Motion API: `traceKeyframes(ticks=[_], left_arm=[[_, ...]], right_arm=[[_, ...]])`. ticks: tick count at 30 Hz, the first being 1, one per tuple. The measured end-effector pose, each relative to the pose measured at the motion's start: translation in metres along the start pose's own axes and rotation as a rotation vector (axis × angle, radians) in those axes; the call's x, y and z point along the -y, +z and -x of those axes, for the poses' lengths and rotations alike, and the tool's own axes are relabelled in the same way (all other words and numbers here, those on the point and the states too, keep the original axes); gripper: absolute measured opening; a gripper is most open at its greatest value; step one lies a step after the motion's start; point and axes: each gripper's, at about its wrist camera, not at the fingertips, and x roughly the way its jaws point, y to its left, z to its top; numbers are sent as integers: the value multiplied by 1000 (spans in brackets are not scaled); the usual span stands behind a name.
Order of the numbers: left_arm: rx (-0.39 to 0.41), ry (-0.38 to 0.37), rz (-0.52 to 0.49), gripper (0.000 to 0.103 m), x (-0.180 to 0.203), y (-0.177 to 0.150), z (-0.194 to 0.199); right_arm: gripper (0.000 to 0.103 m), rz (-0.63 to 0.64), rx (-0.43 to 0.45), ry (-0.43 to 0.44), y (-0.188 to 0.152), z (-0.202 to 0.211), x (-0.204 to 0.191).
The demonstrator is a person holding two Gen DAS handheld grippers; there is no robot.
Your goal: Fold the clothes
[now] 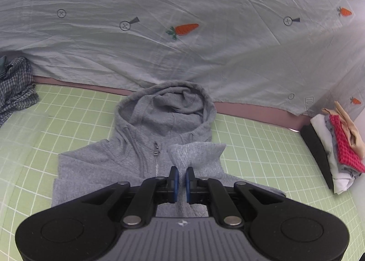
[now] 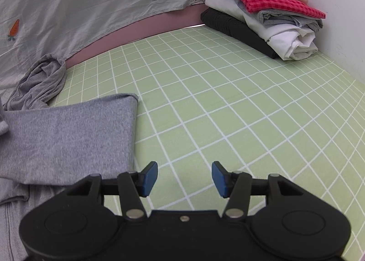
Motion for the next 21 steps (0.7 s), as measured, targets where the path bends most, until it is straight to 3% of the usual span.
traceKeyframes(ticks=[13, 18, 21], left_arm=[[165, 61, 220, 7, -116, 19, 65], [214, 160, 259, 7, -164, 26, 81], [187, 224, 306, 7, -198, 21, 78]], right_arm=[[53, 109, -6, 73, -29, 18, -71], [54, 162, -17, 65, -39, 19, -90], [54, 178, -21, 54, -41, 19, -97]])
